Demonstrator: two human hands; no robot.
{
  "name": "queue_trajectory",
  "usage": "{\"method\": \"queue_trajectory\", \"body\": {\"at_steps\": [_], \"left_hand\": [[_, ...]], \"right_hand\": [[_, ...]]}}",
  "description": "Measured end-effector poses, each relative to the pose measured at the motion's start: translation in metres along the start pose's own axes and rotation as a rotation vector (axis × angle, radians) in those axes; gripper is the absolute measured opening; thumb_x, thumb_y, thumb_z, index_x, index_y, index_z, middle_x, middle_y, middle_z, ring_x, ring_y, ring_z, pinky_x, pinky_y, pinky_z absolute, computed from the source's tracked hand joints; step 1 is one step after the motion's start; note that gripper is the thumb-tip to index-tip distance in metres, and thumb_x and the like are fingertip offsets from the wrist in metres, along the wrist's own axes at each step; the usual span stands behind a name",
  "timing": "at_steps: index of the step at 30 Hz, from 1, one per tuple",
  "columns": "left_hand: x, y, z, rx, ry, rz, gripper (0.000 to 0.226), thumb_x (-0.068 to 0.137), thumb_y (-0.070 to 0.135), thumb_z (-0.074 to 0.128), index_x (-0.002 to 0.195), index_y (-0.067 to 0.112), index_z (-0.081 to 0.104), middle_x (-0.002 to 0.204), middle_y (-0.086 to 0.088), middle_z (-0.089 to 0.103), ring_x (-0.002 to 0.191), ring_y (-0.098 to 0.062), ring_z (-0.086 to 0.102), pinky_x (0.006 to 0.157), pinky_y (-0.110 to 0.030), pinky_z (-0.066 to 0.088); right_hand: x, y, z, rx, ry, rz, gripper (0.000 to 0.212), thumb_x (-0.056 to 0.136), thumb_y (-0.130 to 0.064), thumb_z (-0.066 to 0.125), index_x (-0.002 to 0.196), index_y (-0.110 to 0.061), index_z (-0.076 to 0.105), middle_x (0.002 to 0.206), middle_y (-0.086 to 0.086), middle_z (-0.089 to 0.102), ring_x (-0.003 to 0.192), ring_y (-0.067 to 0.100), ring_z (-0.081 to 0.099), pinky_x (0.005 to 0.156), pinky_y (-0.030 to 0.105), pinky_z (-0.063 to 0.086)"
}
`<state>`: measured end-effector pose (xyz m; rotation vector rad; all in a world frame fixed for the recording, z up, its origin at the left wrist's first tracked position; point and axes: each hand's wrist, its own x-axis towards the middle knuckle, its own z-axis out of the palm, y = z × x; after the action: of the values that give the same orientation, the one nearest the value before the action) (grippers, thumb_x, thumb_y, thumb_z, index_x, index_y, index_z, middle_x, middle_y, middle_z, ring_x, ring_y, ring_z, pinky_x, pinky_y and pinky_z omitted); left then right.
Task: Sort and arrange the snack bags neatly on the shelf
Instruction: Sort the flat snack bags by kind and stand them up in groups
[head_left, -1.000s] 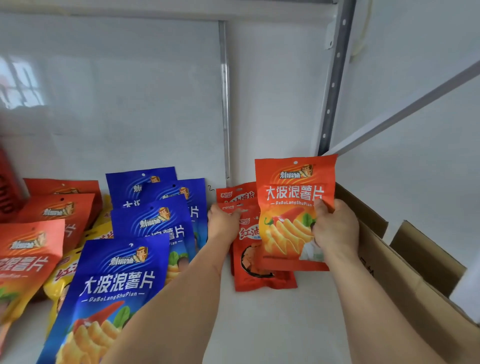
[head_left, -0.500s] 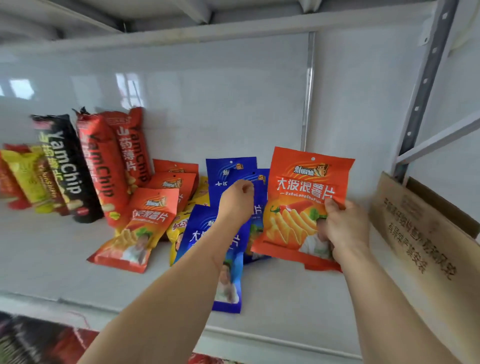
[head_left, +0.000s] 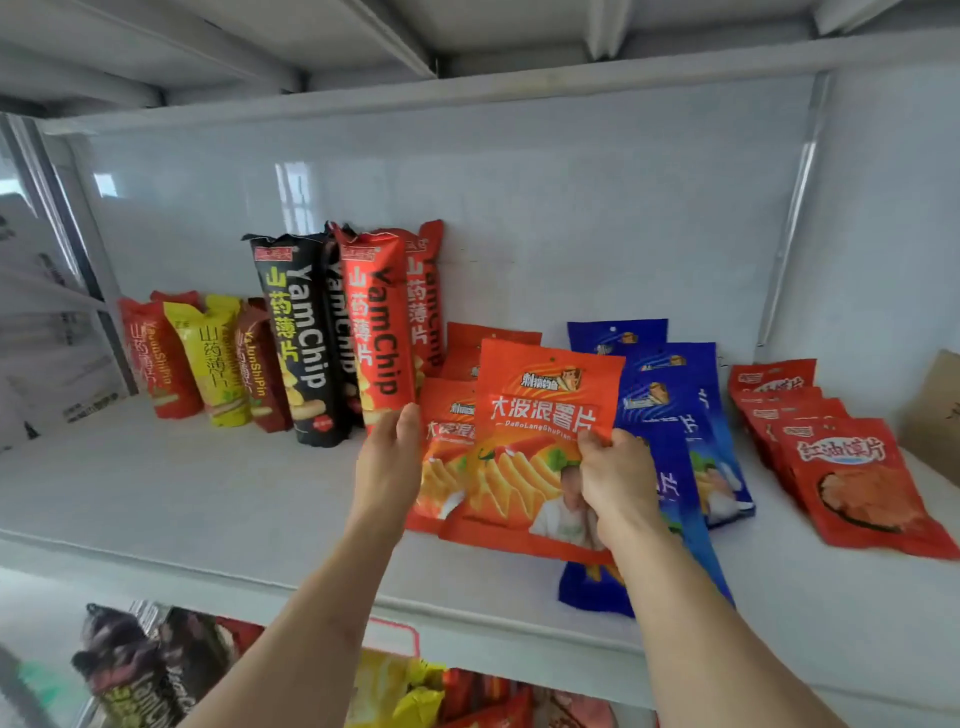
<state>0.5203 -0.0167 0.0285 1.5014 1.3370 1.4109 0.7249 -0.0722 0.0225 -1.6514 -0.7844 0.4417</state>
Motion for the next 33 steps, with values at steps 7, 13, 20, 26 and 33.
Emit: {"method": "queue_trajectory", "body": {"at_steps": [7, 13, 20, 26, 33], "left_hand": [[0.005, -0.046, -0.031, 0.006, -0.313, -0.099, 0.054, 0.089, 0.075, 0.042, 0.123, 0.035, 0.055, 0.126, 0.008, 0.062, 0.115, -0.015, 0.057, 0.103, -0.040, 0.045], [0.011, -0.068, -0.018, 0.353, -0.382, -0.015, 0.083, 0.082, 0.079, 0.047, 0.147, 0.028, 0.038, 0.144, 0.000, 0.052, 0.132, -0.026, 0.048, 0.112, -0.047, 0.038], [0.011, -0.075, -0.014, 0.448, -0.347, 0.068, 0.074, 0.092, 0.062, 0.051, 0.151, 0.021, 0.033, 0.148, -0.003, 0.046, 0.135, -0.029, 0.043, 0.112, -0.046, 0.036], [0.008, -0.071, -0.016, 0.481, -0.288, 0.084, 0.068, 0.093, 0.064, 0.046, 0.143, 0.020, 0.040, 0.144, -0.003, 0.049, 0.132, -0.029, 0.046, 0.109, -0.047, 0.036], [-0.018, -0.040, 0.002, 0.473, -0.158, 0.218, 0.059, 0.095, 0.048, 0.051, 0.143, 0.015, 0.044, 0.151, -0.005, 0.042, 0.142, -0.028, 0.031, 0.117, -0.047, 0.028]], "right_hand": [[-0.019, 0.009, 0.082, -0.081, 0.021, 0.138, 0.027, 0.099, -0.027, 0.045, 0.106, -0.004, 0.057, 0.090, 0.010, 0.066, 0.075, 0.027, 0.062, 0.066, 0.036, 0.048], [-0.027, 0.008, 0.109, -0.168, 0.095, 0.141, 0.038, 0.098, -0.030, 0.055, 0.126, -0.005, 0.049, 0.114, 0.010, 0.065, 0.098, 0.030, 0.064, 0.069, 0.027, 0.039], [-0.043, 0.017, 0.121, -0.196, 0.108, 0.014, 0.066, 0.095, -0.043, 0.055, 0.148, -0.014, 0.028, 0.138, 0.010, 0.048, 0.119, 0.026, 0.056, 0.091, 0.038, 0.052], [-0.048, -0.004, 0.108, -0.339, 0.129, -0.107, 0.061, 0.098, -0.044, 0.048, 0.148, -0.014, 0.033, 0.148, 0.010, 0.037, 0.135, 0.027, 0.040, 0.107, 0.046, 0.042], [-0.046, -0.017, 0.058, -0.428, 0.111, -0.223, 0.039, 0.101, -0.039, 0.044, 0.131, -0.016, 0.054, 0.130, 0.006, 0.054, 0.113, 0.023, 0.057, 0.082, 0.029, 0.044]]}}
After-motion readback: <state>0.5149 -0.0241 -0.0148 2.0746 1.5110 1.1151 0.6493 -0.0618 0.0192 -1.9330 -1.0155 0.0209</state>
